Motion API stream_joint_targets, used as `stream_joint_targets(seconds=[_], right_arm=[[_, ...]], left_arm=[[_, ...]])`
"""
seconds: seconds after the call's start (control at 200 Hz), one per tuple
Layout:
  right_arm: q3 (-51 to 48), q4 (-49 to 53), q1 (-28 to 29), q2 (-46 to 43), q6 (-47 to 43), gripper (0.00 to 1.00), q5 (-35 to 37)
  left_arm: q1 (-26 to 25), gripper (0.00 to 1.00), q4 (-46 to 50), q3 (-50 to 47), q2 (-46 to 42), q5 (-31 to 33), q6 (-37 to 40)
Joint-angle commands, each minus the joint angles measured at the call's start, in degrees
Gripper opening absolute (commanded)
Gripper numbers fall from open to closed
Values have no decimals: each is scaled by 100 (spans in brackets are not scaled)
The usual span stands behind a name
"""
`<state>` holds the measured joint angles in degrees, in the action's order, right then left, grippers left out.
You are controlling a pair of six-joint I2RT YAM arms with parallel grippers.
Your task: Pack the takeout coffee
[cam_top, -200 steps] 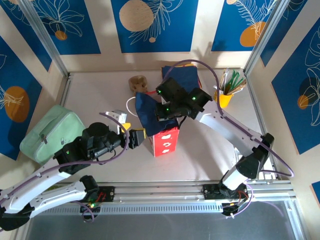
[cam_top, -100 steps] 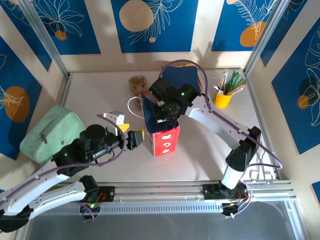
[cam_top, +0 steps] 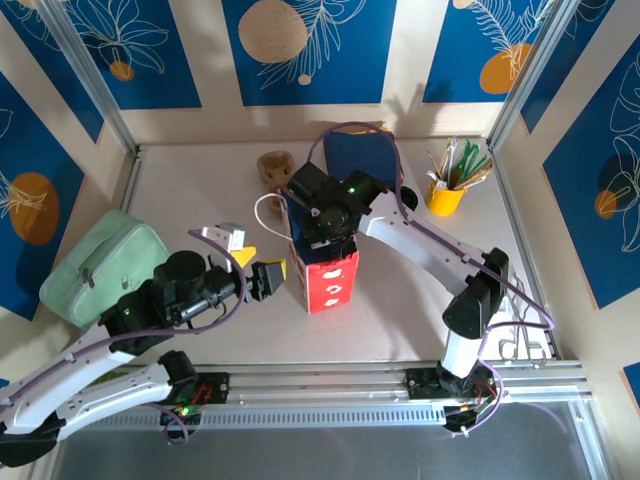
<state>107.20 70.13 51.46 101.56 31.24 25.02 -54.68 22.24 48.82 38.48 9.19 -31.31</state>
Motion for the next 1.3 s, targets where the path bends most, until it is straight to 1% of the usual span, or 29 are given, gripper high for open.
stream_joint_targets(seconds=[0.0, 0.315, 0.445, 0.535, 0.635, 0.76, 0.9, 1.1, 1.296], right_arm=[[244, 174, 105, 136, -114, 0, 402], [797, 545, 202, 492, -188, 0, 610], [1084, 673, 214, 457, -151, 11, 629], [1272, 721, 218, 384, -147, 20, 611], [1356, 704, 222, 282, -180, 25, 540], [1332, 636, 223, 165, -180, 27, 298], [1083, 393, 203, 26, -144, 26, -151], [821, 119, 147, -203, -124, 26, -521], [604, -298, 72, -617, -239, 28, -901]], left_arm=[[-26, 90, -49, -32, -94, 167, -57], [-25, 90, -15, -21, -112, 228, 1], [-26, 90, 8, 0, -130, 203, -6], [-25, 90, 51, 22, -162, 239, 10], [-26, 90, 79, 40, -182, 267, 13], [-26, 90, 101, 49, -170, 263, 3], [-26, 90, 92, 25, -166, 267, -33], [-26, 91, 131, 14, -208, 270, -62], [-26, 91, 156, -39, -222, 301, -97]])
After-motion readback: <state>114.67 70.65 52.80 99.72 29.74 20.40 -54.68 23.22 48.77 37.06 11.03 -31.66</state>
